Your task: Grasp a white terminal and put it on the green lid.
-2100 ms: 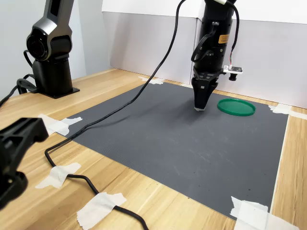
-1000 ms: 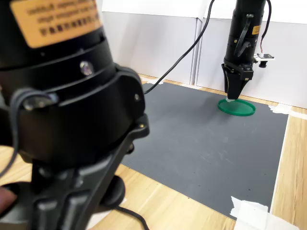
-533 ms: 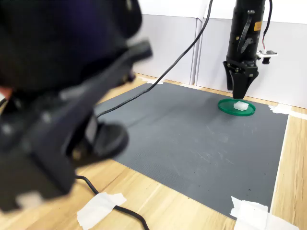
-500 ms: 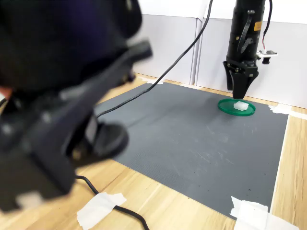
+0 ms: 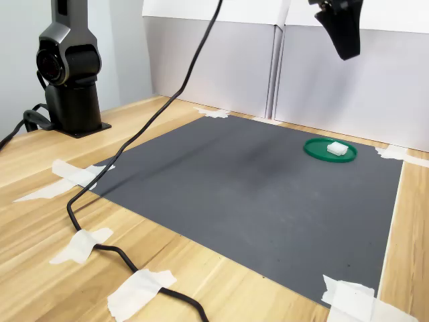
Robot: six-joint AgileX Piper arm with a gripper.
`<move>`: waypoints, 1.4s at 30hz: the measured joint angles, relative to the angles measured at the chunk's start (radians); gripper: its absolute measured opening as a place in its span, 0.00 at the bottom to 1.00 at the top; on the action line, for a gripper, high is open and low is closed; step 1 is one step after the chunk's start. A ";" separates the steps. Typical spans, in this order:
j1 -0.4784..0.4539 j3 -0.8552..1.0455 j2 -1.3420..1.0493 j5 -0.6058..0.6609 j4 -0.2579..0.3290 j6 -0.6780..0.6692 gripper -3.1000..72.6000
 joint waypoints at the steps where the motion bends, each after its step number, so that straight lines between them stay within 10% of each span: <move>1: -0.021 0.067 -0.055 -0.052 -0.003 0.000 0.02; 9: -0.174 0.591 -0.512 -0.410 -0.016 0.001 0.02; 22: -0.180 1.165 -1.308 -0.470 -0.033 0.002 0.02; 42: -0.180 1.273 -1.603 -0.368 -0.031 0.018 0.02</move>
